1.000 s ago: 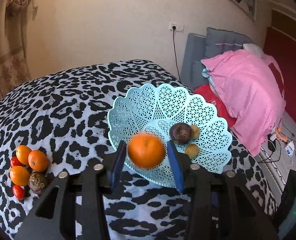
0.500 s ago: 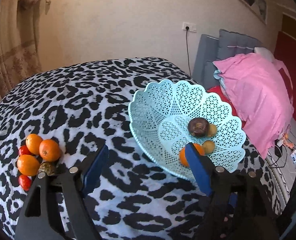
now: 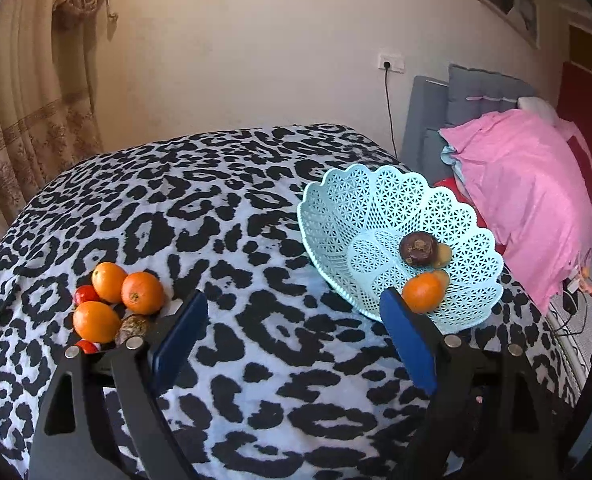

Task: Organize fruits
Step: 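Move both tools back toward the remaining fruit cluster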

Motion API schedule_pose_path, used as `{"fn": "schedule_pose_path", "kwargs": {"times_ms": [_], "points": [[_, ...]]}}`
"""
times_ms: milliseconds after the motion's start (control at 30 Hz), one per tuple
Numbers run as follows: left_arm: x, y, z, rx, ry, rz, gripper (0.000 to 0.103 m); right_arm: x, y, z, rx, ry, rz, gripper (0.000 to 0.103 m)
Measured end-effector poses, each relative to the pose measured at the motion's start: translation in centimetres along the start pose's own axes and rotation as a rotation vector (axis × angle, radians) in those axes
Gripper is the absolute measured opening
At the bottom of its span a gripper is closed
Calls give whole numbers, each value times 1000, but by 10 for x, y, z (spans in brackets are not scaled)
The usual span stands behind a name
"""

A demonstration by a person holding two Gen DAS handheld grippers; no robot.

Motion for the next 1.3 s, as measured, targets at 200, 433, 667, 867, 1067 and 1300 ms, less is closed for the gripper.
{"fn": "schedule_pose_path", "kwargs": {"times_ms": [200, 433, 667, 867, 1067, 1300], "points": [[-11, 13, -4, -3, -21, 31, 87, 0, 1, 0, -3, 2, 1, 57], [-23, 28, -11, -12, -39, 49, 87, -1, 3, 0, -11, -4, -3, 62], [-33, 56, -28, -57, -32, 82, 87, -4, 6, 1, -32, -8, -15, 62], [-35, 84, -48, -91, -12, 122, 87, -8, 20, -6, -62, 13, -3, 62], [-38, 125, -72, -163, 13, 173, 87, -9, 42, -18, -107, 33, 30, 62], [-38, 161, -92, -225, 42, 215, 87, -2, 64, -33, -150, 66, 47, 62]]}}
Point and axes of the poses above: each gripper's, at about its wrist camera, not at the fingertips, and x roughly the way its jaws point, y to its left, z to its top, the point moved 10 cm from there along x, roughly the way its jaws point, and after that the axes turned 11 degrees about x, right-handed, at the moved point
